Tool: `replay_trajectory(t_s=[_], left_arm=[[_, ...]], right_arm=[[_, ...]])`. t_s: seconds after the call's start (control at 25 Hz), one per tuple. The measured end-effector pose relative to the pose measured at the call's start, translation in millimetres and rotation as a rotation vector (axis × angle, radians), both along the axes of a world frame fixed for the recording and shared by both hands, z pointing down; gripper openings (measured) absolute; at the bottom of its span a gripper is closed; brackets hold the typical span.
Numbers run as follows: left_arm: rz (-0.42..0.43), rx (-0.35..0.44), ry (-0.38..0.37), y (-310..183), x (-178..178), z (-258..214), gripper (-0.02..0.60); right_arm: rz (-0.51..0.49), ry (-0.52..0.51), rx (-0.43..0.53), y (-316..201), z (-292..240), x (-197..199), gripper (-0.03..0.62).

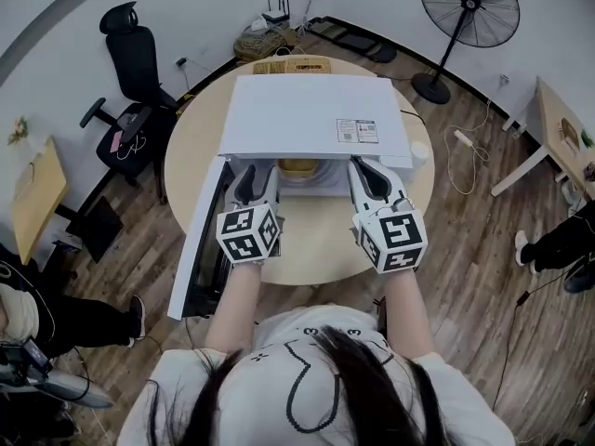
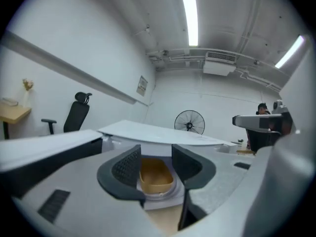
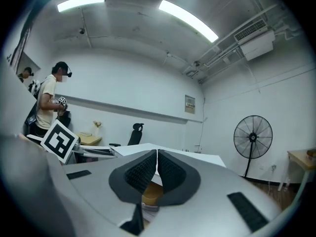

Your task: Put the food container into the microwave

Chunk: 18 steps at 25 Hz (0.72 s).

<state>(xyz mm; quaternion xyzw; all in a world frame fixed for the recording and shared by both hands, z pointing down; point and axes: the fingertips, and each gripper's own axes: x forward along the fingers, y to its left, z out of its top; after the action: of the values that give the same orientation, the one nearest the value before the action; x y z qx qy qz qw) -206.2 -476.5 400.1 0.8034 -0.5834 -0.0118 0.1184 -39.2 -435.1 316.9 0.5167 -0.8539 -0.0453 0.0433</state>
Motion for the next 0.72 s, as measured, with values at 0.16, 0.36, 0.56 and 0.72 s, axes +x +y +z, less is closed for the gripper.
replay_trajectory(t_s=[0.16,0.36,0.56,0.72], left_arm=[[0.043,0.135,-0.109,4.3,8.6,-42.9,0.188],[0.075,0.278,-0.17,8.5,14.2,-94.8,0.187],[0.093,0.389,-0.162,15.2,14.3,-137.6,0.187],[0.09,0.466,-0.183,24.2,18.3,-162.7,0.186]], right_arm=[[0.032,-0.023,0.032,-1.5,-12.4,7.6,0.031],[0.041,-0.05,0.126,3.2,-39.8,14.6,0.031],[0.039,-0.016,0.193,8.2,-65.4,15.8,0.031],[0.046,-0.028,0.233,11.8,-83.1,21.7,0.031]])
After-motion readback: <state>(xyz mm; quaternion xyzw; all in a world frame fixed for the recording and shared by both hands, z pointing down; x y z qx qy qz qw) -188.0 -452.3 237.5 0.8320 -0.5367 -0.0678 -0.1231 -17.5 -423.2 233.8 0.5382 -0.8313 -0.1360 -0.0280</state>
